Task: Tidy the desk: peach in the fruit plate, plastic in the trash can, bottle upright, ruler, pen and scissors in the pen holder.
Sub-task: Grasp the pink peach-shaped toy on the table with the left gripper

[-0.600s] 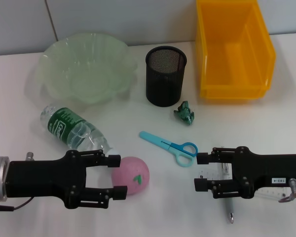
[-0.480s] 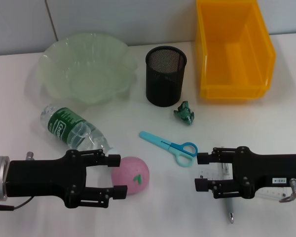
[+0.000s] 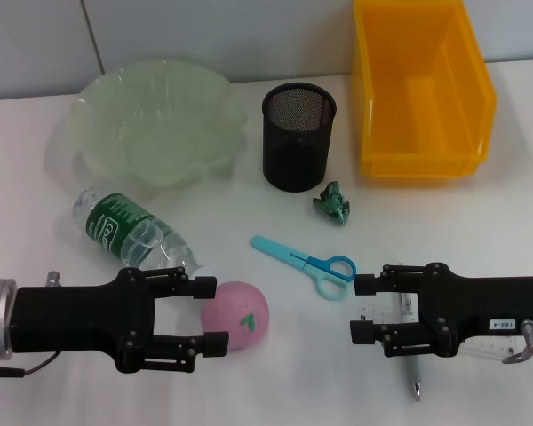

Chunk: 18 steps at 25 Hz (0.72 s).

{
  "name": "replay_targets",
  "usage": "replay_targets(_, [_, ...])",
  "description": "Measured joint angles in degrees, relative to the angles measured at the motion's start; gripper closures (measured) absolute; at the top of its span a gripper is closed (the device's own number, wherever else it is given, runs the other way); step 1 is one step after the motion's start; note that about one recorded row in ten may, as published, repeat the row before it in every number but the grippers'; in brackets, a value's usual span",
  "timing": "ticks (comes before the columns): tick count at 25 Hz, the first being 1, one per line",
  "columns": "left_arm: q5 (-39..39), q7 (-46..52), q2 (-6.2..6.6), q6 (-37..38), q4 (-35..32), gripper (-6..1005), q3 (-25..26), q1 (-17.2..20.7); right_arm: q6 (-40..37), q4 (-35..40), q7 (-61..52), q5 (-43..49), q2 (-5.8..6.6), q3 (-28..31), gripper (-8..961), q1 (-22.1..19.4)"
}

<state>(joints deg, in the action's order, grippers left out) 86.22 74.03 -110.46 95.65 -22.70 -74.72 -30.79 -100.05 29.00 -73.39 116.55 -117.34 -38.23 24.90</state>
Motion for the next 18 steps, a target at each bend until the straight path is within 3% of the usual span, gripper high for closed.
replay_targets(9, [0.00, -0.45, -0.14, 0.09, -1.40, 186, -0.07, 0.04, 0.21, 0.00, -0.38, 0.00, -0.07, 0.06, 197, -0.16])
replay_targets(14, [2.45, -0.45, -1.07, -2.20, -9.93, 187, 0.02, -0.87, 0.34, -0.14, -1.06, 0.00, -0.02, 0.46, 197, -0.50])
replay_targets(18, [10.27, 0.18, -2.82, -4.87, -19.37, 187, 0.21, -2.72, 0.41, -0.18, -3.05, -0.01, 0.13, 0.41, 196, -0.59])
